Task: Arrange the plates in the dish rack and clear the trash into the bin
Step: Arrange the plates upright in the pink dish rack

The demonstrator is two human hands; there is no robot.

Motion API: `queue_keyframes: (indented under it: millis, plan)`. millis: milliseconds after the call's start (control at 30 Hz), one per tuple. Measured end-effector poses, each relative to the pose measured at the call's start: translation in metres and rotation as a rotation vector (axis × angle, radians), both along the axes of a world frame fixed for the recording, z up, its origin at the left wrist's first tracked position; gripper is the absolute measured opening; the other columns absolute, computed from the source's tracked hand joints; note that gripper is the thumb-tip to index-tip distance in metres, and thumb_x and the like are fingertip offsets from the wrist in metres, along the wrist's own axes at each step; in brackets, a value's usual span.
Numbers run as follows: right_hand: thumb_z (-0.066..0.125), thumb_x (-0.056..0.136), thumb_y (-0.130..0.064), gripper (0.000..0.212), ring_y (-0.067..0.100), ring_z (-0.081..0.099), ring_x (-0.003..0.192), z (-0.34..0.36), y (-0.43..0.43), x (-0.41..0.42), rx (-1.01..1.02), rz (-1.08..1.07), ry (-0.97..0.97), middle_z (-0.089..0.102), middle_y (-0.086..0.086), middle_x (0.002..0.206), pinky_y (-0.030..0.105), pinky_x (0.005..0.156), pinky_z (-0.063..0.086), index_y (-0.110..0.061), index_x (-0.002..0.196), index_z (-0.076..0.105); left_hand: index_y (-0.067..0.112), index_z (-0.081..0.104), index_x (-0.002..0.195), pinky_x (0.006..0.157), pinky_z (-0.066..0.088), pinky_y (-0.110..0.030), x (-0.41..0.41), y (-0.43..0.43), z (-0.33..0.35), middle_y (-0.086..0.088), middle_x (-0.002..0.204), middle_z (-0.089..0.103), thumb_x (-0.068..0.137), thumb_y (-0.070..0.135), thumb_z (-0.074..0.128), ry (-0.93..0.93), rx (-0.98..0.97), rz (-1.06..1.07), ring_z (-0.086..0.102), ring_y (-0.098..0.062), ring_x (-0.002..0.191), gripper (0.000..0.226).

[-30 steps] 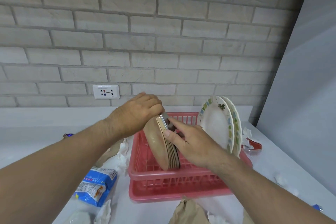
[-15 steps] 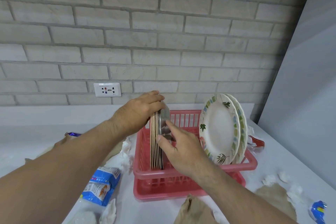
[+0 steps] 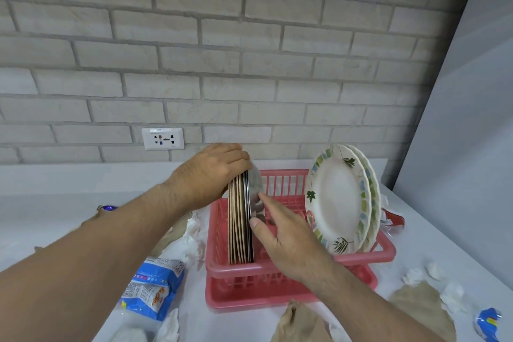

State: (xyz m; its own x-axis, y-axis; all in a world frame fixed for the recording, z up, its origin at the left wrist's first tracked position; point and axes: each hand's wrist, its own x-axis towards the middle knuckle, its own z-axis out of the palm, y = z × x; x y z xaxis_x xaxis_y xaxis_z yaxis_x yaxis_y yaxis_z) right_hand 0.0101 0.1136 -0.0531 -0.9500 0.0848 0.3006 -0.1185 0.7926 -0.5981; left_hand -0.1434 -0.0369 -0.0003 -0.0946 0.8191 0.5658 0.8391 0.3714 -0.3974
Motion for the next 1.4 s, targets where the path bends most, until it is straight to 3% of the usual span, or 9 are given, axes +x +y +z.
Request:
queue_keyframes:
  millis: [167, 467, 633, 867, 1033, 1167, 1233, 1333, 1400]
  plan:
    - [0.032, 0.096, -0.040, 0.042, 0.010, 0.059, 0.099, -0.005, -0.005, -0.008, 0.124, -0.064, 0.027, 0.060, -0.009, 0.119, 0.034, 0.089, 0.051, -0.025, 0.133, 0.046, 0.006, 0.068, 0.109, 0.098, 0.046, -0.040, 0.003, 0.002, -0.004, -0.011, 0.113, 0.068, 0.065, -0.008, 0.075, 0.023, 0.016, -0.012, 0.062, -0.032, 0.110, 0.046]
    - [0.040, 0.093, -0.021, 0.016, 0.011, 0.051, 0.061, 0.010, -0.017, -0.013, 0.218, -0.150, 0.007, 0.055, -0.002, 0.078, 0.022, 0.048, 0.033, -0.012, 0.099, 0.052, 0.003, 0.069, 0.106, 0.097, 0.047, -0.042, 0.006, -0.003, -0.001, -0.014, 0.112, 0.068, 0.071, -0.005, 0.058, 0.020, 0.006, -0.008, 0.064, -0.034, 0.108, 0.037]
    - [0.042, 0.093, -0.024, 0.022, 0.015, 0.058, 0.066, 0.021, -0.016, -0.015, 0.231, -0.144, -0.059, 0.059, 0.000, 0.078, 0.029, 0.052, 0.047, -0.012, 0.105, 0.056, 0.003, 0.068, 0.106, 0.097, 0.049, -0.043, 0.006, -0.005, 0.002, -0.014, 0.113, 0.068, 0.075, -0.002, 0.052, 0.013, -0.002, -0.008, 0.063, -0.034, 0.108, 0.035]
    - [0.045, 0.093, -0.018, 0.021, 0.018, 0.059, 0.071, 0.031, -0.012, -0.018, 0.244, -0.229, -0.042, 0.062, 0.003, 0.085, 0.023, 0.049, 0.040, -0.011, 0.108, 0.057, 0.004, 0.068, 0.106, 0.095, 0.050, -0.042, 0.007, -0.002, 0.003, -0.013, 0.112, 0.068, 0.076, -0.004, 0.052, 0.017, -0.009, -0.039, 0.063, -0.033, 0.107, 0.036]
    - [0.044, 0.093, -0.014, 0.018, 0.021, 0.054, 0.076, 0.040, -0.010, -0.025, 0.295, -0.235, -0.034, 0.054, 0.003, 0.090, 0.030, 0.062, 0.042, -0.008, 0.109, 0.051, 0.005, 0.066, 0.110, 0.102, 0.042, -0.032, 0.007, 0.000, 0.001, -0.012, 0.117, 0.066, 0.073, -0.005, 0.061, 0.022, -0.012, -0.015, 0.060, -0.030, 0.112, 0.040]
    - [0.049, 0.094, -0.015, 0.024, 0.017, 0.050, 0.072, 0.040, -0.003, -0.031, 0.300, -0.242, -0.065, 0.050, 0.000, 0.085, 0.026, 0.056, 0.037, -0.009, 0.117, 0.049, 0.008, 0.061, 0.117, 0.109, 0.033, -0.033, 0.009, 0.004, 0.000, -0.014, 0.128, 0.058, 0.072, -0.002, 0.072, -0.063, -0.045, 0.049, 0.051, -0.030, 0.123, 0.048]
    - [0.050, 0.094, -0.018, 0.022, 0.011, 0.051, 0.065, 0.037, 0.001, -0.032, 0.231, -0.248, -0.082, 0.054, -0.002, 0.082, 0.022, 0.048, 0.035, -0.011, 0.115, 0.052, 0.014, 0.052, 0.128, 0.112, 0.036, -0.045, 0.014, 0.004, 0.001, -0.014, 0.146, 0.040, 0.077, 0.002, 0.071, -0.208, -0.073, 0.139, 0.039, -0.032, 0.134, 0.056]
    - [0.049, 0.092, -0.019, 0.018, 0.012, 0.057, 0.065, 0.033, 0.003, -0.033, 0.098, -0.204, -0.106, 0.061, -0.001, 0.081, 0.021, 0.049, 0.043, -0.015, 0.109, 0.057, 0.029, 0.036, 0.138, 0.102, 0.045, -0.042, 0.017, 0.001, 0.007, -0.003, 0.159, 0.007, 0.084, 0.001, 0.059, -0.476, -0.102, 0.270, 0.041, -0.030, 0.133, 0.064]
    - [0.049, 0.091, -0.019, 0.022, 0.012, 0.057, 0.062, 0.032, 0.002, -0.034, 0.040, -0.167, -0.098, 0.062, -0.001, 0.078, 0.024, 0.052, 0.046, -0.018, 0.110, 0.059, 0.030, 0.039, 0.136, 0.102, 0.044, -0.037, 0.019, -0.001, 0.013, 0.001, 0.156, 0.020, 0.088, -0.001, 0.050, -0.625, -0.096, 0.230, 0.046, -0.025, 0.129, 0.058]
